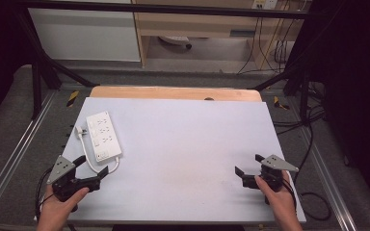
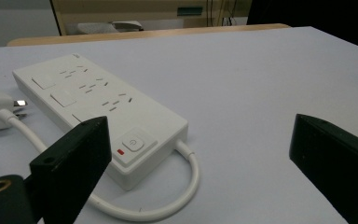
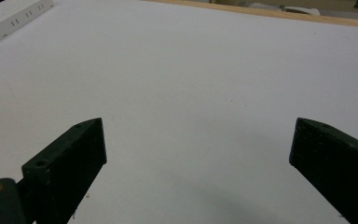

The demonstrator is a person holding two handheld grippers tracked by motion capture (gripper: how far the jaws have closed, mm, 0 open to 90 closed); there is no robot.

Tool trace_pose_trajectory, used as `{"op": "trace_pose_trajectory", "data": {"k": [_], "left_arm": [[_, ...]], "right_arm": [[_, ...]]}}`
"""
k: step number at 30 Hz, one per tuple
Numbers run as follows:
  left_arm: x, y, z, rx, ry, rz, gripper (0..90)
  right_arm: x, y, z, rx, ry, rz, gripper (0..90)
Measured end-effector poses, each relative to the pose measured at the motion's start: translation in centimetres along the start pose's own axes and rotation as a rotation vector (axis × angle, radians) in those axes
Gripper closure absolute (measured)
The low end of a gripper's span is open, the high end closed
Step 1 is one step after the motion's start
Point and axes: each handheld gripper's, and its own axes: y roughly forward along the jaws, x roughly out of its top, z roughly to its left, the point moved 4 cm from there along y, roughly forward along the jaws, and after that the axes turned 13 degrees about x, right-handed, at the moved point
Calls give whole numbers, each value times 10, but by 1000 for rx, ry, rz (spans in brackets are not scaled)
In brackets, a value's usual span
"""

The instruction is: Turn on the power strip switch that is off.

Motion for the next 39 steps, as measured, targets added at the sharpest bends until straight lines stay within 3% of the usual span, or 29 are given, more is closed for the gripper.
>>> {"op": "trace_pose_trajectory", "data": {"k": [14,30,39], "left_arm": [[3,-5,5,13,-36,-25,55],[9,-10,4,8,-43,-51,57],[17,-12,3,3,-28,-64,58]], "right_arm": [[1,-1,0,-4,1,-7,37],[2,1,0,-1,2,-1,33],[2,1,2,8,16,1,31]]}}
